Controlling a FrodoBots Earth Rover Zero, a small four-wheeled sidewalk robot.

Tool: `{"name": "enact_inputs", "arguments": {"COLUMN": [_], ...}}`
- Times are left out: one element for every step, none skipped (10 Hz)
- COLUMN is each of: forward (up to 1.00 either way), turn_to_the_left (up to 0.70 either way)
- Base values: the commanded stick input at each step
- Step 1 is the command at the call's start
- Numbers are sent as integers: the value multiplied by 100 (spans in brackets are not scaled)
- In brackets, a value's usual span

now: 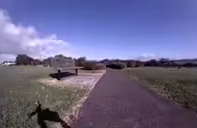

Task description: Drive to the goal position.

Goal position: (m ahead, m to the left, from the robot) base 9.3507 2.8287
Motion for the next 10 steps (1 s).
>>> {"name": "enact_inputs", "arguments": {"forward": [70,70,70,70,70,70,70,70,70,70], "turn_to_the_left": [-14,-14,-14,-14,-14,-14,-14,-14,-14,-14]}}
